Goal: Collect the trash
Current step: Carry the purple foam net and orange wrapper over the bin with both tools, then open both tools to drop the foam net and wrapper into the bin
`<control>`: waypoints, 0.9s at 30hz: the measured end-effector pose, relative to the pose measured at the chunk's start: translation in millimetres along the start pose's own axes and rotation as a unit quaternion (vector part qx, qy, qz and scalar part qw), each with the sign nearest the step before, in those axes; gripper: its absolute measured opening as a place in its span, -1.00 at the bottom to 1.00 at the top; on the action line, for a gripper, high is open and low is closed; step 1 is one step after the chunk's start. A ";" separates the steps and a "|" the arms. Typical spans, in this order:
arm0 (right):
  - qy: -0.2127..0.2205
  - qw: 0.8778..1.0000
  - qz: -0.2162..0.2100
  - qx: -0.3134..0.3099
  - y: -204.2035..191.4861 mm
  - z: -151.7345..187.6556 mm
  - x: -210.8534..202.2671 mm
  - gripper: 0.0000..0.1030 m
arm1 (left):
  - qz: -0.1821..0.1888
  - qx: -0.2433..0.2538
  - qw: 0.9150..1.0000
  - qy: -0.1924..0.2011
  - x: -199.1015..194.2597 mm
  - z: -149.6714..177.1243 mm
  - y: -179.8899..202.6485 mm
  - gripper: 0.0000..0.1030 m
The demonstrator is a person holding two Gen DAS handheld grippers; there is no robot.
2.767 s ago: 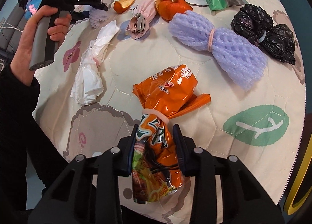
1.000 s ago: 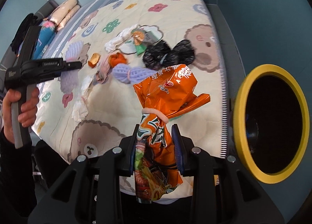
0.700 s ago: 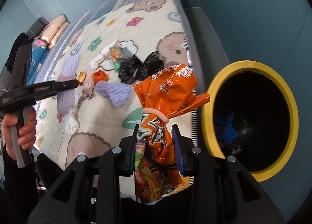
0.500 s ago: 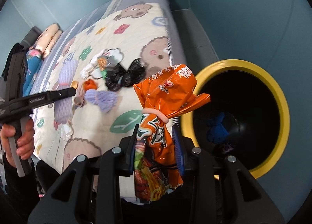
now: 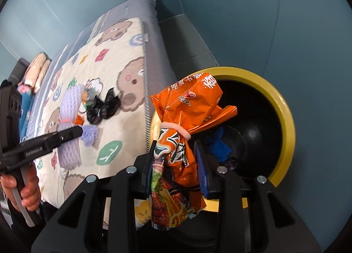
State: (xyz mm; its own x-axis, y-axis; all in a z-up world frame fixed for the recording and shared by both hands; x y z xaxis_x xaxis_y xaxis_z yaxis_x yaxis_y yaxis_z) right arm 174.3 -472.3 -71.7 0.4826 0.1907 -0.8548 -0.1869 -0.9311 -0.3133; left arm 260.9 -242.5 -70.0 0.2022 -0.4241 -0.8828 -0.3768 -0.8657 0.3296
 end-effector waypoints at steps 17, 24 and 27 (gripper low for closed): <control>-0.009 0.998 -0.002 0.059 65.5 -28.2 17.7 -0.32 | 0.040 0.042 0.998 -0.029 71.6 -17.7 76.1 -0.49; -0.016 0.997 0.004 0.070 82.0 -31.2 24.2 -0.26 | 0.048 0.049 0.997 -0.042 90.6 -19.1 94.3 -0.42; -0.013 0.997 0.005 0.073 86.0 -30.2 22.8 -0.18 | 0.045 0.047 0.997 -0.037 91.9 -20.3 95.0 -0.26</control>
State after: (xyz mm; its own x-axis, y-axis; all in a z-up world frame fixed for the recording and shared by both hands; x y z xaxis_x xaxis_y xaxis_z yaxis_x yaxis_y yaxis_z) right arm 195.1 -557.4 -105.6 0.4574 0.1915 -0.8684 -0.3146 -0.8785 -0.3594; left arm 262.1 -369.2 -113.0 0.0970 -0.4752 -0.8745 -0.4746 -0.7944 0.3790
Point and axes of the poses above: each gripper's, at about its wrist camera, not at the fingertips, and x roughly the way its jaws point, y to its right, z to its underside, the point moved 4 cm from there along x, roughly the way its jaws point, and after that the axes turned 2 degrees about -y, right-handed, at the moved point
